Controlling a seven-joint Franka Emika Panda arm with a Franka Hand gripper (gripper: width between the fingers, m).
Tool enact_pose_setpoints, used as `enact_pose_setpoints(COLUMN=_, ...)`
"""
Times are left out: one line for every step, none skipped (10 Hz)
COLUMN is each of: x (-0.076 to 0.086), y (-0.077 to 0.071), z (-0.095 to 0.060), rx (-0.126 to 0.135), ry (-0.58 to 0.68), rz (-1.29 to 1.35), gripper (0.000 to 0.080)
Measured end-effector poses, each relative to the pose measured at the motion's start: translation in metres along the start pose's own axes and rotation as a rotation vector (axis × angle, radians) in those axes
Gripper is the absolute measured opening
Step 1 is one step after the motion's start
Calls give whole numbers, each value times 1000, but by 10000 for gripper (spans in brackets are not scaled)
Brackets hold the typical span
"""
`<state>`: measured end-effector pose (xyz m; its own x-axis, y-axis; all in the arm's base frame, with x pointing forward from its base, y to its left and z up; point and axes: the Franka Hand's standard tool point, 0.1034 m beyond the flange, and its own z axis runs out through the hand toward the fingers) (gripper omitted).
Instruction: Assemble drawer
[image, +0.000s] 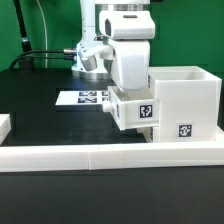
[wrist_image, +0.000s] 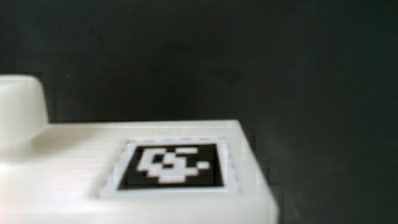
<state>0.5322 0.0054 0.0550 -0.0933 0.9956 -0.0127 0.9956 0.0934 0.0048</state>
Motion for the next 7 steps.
enact_pose_setpoints(x=0, y=0, z=0, rx=0, ry=0, rz=0, gripper=44)
enact_pose_setpoints(x=2, y=1, z=0, rx=-1, ry=1, rz=11, gripper=44)
enact_pose_setpoints(x=7, y=3, z=-2, rx=-3, ry=3, rz=19, gripper=117)
enact_pose_setpoints(x=9, y=4, z=-6, rx=-2, ry=2, rz=19, gripper=299)
enact_pose_setpoints(x=9, y=5, z=-9, rx=0, ry=0, rz=20, gripper=299)
enact_pose_setpoints(x=9, y=6, z=-12, rx=-3, ry=-2, rz=20, gripper=445)
enact_pose_setpoints(x=8, y=7, z=-17, rx=-6, ry=-4, rz=21, gripper=585)
